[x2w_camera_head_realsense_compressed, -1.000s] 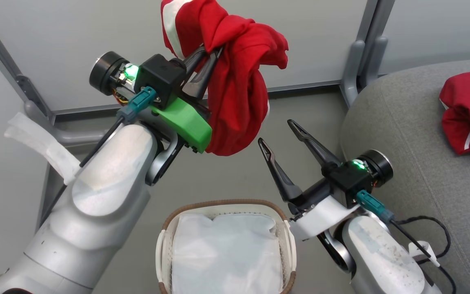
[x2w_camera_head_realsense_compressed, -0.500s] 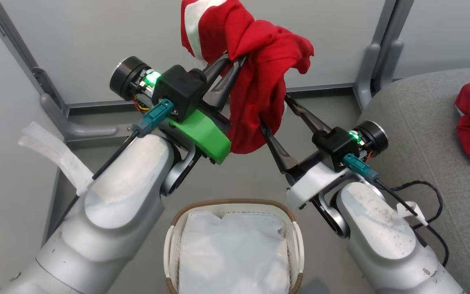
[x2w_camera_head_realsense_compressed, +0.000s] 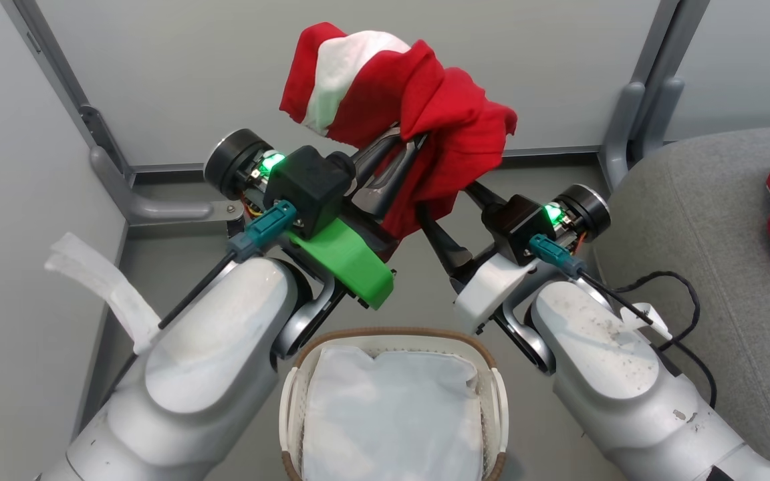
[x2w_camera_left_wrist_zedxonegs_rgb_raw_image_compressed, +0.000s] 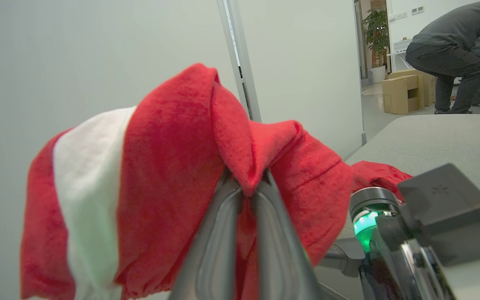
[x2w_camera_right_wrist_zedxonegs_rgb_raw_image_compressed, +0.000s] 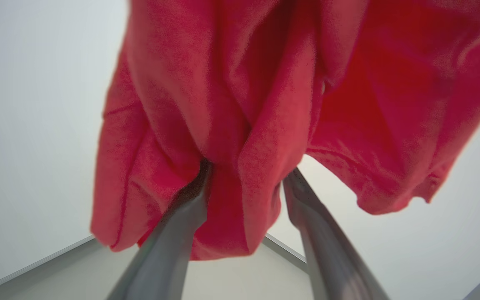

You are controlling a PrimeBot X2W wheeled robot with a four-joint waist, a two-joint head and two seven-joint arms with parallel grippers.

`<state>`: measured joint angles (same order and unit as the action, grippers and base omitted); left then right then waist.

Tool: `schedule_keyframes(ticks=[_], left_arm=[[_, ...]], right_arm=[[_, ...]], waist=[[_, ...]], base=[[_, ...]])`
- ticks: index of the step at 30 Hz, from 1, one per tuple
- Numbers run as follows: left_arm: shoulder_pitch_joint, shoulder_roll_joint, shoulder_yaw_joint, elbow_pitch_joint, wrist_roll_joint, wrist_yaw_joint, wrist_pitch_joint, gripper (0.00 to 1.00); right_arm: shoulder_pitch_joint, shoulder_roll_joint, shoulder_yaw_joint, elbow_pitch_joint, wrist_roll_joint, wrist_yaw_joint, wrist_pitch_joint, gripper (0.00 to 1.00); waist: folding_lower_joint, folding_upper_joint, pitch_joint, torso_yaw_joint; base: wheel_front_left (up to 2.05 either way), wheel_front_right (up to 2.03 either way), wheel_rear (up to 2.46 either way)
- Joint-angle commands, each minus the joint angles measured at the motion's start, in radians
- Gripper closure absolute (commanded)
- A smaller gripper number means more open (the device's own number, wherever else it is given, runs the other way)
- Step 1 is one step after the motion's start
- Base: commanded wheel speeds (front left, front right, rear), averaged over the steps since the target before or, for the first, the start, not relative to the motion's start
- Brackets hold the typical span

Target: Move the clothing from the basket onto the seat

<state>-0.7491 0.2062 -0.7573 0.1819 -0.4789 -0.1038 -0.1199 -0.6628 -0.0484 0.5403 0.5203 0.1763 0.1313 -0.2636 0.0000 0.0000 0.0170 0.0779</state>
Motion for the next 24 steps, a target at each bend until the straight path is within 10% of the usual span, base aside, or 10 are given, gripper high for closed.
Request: schedule_keyframes(ticks=[1, 10, 12, 13, 14, 15, 24], left_arm=[[0.018, 0.011, 0.006, -0.007, -0.005, 0.010, 0.003, 1.00], [0.080, 0.053, 0.047, -0.015, -0.045, 0.046, -0.016, 1.00], [0.098, 0.060, 0.057, -0.008, -0.050, 0.056, -0.027, 0.78], [0.106, 0.062, 0.060, -0.004, -0.052, 0.060, -0.032, 0.56], [0.117, 0.064, 0.062, 0.001, -0.057, 0.064, -0.037, 0.09], [0.124, 0.063, 0.065, 0.004, -0.060, 0.068, -0.042, 0.00], [0.238, 0.054, 0.062, 0.062, -0.068, 0.106, -0.102, 0.00]], right_arm=[[-0.014, -0.004, 0.015, 0.005, 0.010, -0.001, -0.002, 1.00], [-0.017, -0.004, 0.032, 0.001, 0.009, -0.001, -0.002, 1.00], [-0.011, -0.004, 0.023, -0.002, 0.002, -0.001, -0.002, 1.00], [-0.009, -0.004, 0.017, -0.003, 0.000, -0.001, -0.002, 1.00], [-0.005, -0.004, 0.009, -0.005, -0.003, -0.001, -0.002, 1.00], [-0.002, -0.004, 0.003, -0.005, -0.005, -0.001, -0.002, 1.00], [0.026, -0.004, -0.095, 0.000, -0.053, -0.001, -0.002, 1.00]], waist=[[0.0000, 0.0000, 0.000, 0.001], [0.0000, 0.0000, 0.005, -0.007], [0.0000, 0.0000, 0.006, -0.010], [0.0000, 0.0000, 0.007, -0.012], [0.0000, 0.0000, 0.007, -0.013], [0.0000, 0.0000, 0.007, -0.013], [0.0000, 0.0000, 0.021, -0.022]], base=[[0.00, 0.00, 0.00], [0.00, 0.00, 0.00], [0.00, 0.00, 0.00], [0.00, 0.00, 0.00], [0.00, 0.00, 0.00], [0.00, 0.00, 0.00], [0.00, 0.00, 0.00]])
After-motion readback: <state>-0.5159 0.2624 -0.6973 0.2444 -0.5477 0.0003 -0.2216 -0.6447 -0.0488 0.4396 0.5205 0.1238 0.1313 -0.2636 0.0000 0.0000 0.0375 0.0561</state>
